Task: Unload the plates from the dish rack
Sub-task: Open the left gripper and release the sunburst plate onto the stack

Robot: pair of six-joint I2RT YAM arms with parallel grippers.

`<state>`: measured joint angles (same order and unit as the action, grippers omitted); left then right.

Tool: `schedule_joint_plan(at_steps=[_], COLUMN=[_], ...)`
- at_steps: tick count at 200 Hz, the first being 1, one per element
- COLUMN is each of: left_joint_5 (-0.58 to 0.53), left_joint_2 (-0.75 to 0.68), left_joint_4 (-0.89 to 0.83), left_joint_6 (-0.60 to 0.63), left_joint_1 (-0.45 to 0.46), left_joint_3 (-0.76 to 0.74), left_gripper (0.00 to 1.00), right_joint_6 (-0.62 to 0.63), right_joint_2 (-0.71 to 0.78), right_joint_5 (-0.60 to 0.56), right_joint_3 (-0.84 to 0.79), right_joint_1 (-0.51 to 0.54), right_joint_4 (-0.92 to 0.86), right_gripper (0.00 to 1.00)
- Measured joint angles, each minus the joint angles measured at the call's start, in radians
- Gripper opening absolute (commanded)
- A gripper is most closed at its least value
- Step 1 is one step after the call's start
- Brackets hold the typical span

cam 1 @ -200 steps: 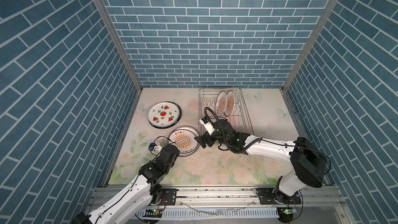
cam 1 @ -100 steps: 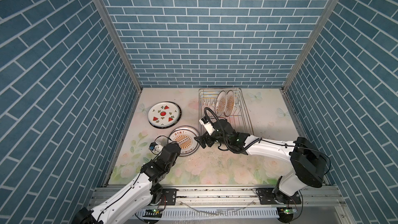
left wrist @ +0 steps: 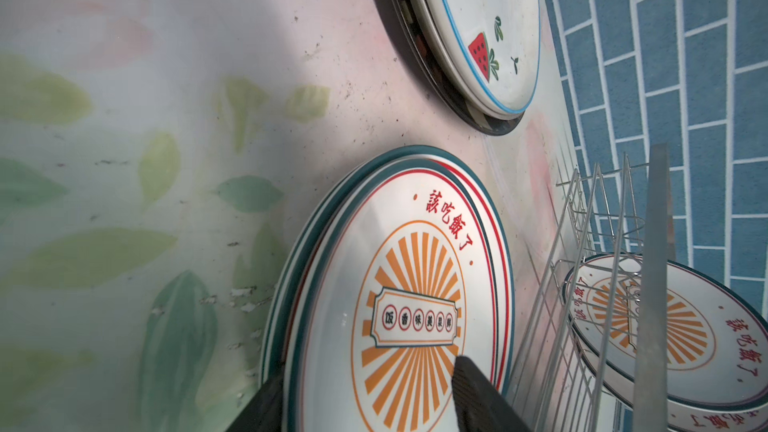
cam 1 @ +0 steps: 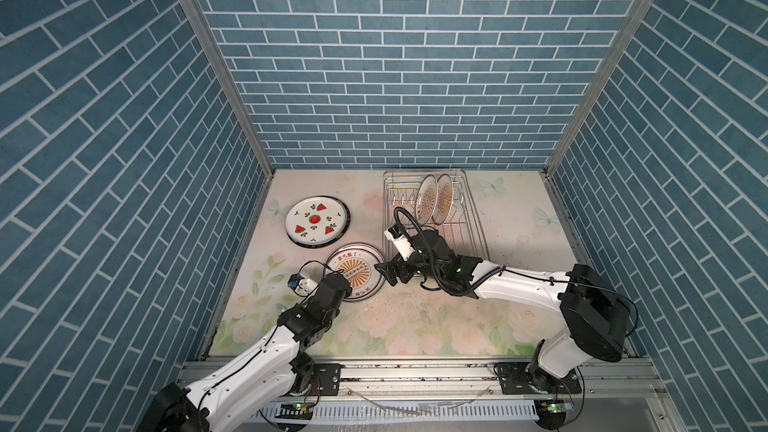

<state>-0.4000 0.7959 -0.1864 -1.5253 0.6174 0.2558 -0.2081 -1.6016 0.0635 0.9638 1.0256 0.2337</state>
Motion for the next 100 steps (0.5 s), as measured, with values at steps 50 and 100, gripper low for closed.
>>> schedule_joint_plan(at_steps=[50, 100], left_joint_5=[-0.011, -0.035], left_joint_2=[0.026, 0.029], left_joint_4=[-0.005, -0.025], left_joint_6=[0.011, 0.018], left_joint_1=[0.000, 0.000], left_joint_3=[0.014, 0.019], left_gripper=[0.60, 0.56], right_joint_6=[0.000, 0.000], right_joint_2=[0.000, 0.000], right_joint_5=[0.000, 0.000], right_joint_3=[0.000, 0.000], right_joint_1=[0.000, 0.000], right_joint_4=[0.005, 0.005], right_gripper=[0.96, 0.96])
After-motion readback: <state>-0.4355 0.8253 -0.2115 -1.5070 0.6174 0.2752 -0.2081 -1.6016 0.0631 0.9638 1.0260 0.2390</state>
